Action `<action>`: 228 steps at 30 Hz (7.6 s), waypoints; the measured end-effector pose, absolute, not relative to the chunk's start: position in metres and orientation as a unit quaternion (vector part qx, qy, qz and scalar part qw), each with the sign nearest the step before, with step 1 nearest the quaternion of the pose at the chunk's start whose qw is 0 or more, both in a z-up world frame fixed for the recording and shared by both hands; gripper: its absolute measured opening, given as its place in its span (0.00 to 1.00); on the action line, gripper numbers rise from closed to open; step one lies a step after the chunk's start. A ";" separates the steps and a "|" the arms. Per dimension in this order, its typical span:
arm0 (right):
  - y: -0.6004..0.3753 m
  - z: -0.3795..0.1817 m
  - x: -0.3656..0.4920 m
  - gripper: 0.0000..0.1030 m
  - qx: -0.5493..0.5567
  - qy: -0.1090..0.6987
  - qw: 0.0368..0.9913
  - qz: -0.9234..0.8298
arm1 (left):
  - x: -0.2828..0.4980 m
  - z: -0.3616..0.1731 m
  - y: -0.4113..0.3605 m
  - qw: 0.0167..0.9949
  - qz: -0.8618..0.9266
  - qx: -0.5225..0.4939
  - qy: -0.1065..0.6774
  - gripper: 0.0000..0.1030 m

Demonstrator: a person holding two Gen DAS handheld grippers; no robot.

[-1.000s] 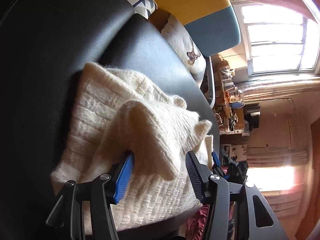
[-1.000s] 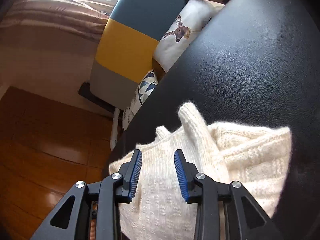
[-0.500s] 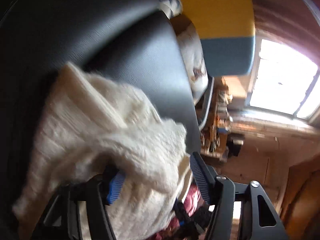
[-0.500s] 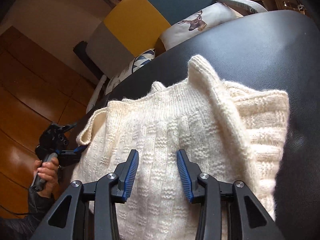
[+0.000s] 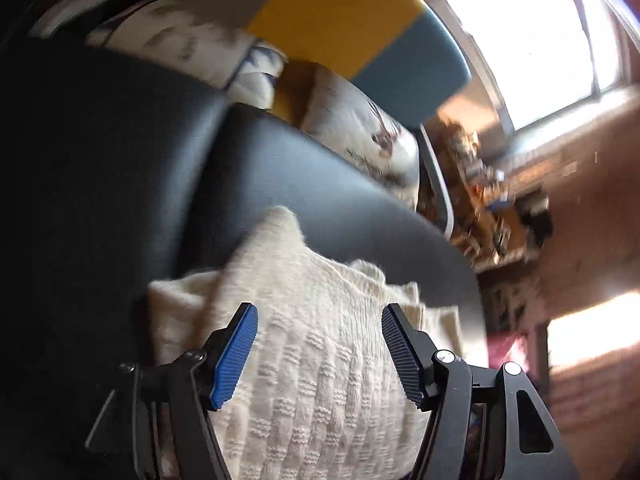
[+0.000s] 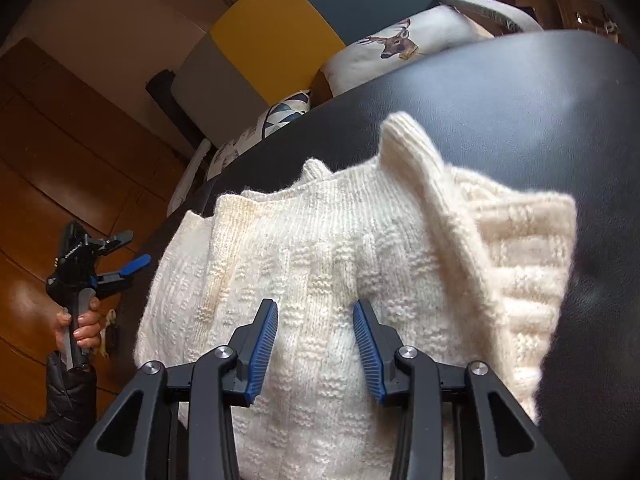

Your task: Fold clothes

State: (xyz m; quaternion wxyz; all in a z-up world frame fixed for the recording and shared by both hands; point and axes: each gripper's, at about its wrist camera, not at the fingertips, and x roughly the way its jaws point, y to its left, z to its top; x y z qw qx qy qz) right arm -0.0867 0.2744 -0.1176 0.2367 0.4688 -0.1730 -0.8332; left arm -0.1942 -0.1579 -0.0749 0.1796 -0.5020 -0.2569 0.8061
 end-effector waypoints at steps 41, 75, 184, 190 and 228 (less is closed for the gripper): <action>0.182 -0.091 -0.158 0.34 0.476 0.037 0.212 -0.852 | -0.211 -0.103 -0.133 0.113 0.867 -0.484 -0.008 0.28; 0.153 -0.134 -0.166 0.06 0.473 0.031 0.164 -0.865 | -0.170 -0.072 -0.112 0.136 0.889 -0.437 -0.023 0.16; 0.331 -0.086 -0.014 0.36 0.489 -0.129 0.366 -0.781 | -0.141 -0.084 0.122 0.326 0.815 -0.479 -0.030 0.09; 0.311 -0.131 -0.056 0.32 0.528 -0.099 0.210 -0.817 | -0.138 -0.117 0.080 0.273 0.821 -0.499 -0.046 0.09; 0.127 -0.133 -0.053 0.34 0.538 -0.016 0.304 -0.786 | -0.036 -0.143 -0.227 0.405 0.726 -0.486 -0.268 0.43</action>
